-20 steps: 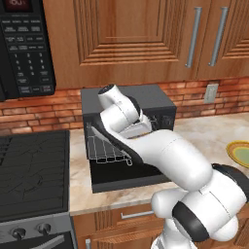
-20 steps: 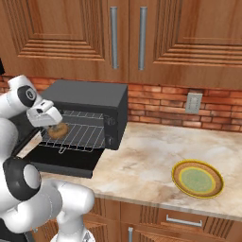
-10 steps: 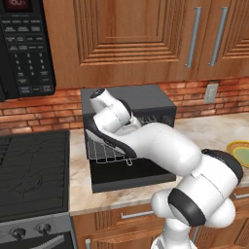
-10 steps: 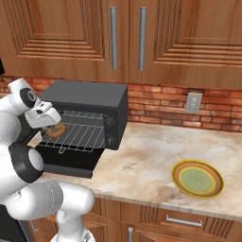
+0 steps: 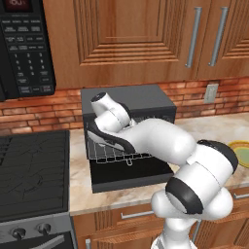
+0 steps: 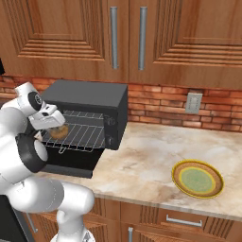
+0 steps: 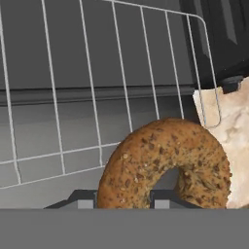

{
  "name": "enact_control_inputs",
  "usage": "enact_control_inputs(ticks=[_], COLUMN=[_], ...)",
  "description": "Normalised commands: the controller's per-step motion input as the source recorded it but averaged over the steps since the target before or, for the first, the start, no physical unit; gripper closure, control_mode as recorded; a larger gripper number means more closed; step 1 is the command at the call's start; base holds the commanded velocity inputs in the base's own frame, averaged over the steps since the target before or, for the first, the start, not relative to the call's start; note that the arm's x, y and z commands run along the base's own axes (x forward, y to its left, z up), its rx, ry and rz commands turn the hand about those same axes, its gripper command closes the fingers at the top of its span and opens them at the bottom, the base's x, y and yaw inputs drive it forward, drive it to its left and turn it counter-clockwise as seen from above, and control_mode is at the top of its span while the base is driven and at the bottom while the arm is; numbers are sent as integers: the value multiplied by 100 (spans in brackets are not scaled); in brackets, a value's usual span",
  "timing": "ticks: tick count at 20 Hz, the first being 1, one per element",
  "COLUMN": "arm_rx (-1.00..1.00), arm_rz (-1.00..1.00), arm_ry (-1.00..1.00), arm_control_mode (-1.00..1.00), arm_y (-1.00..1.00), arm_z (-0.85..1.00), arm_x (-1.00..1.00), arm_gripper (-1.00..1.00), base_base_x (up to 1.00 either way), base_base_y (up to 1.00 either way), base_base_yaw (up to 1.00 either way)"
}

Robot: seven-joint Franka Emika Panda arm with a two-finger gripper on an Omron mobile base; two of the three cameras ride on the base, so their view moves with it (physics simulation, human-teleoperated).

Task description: Pick up the bagel from the plate, place it on the toaster oven rack, close the door, and set the timer.

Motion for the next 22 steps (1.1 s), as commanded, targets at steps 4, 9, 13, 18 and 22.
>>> enact_control_inputs(ticks=[4,9,13,18,22], arm_rx=[3,5,5,7,8], arm_rz=[4,3,3,4,4], arm_ry=[-1,-4,-5,-8,-8], arm_control_mode=[-100,-100,-100,-100,-100], arm_y=[0,0,0,0,0], arm_z=[-25,-15,-10,-14,-17], arm_x=[10,17,17,12,8], arm_gripper=[100,100,100,100,100], base_base_x=[0,0,0,0,0], base_base_y=[0,0,0,0,0], base_base_yaw=[0,0,0,0,0])
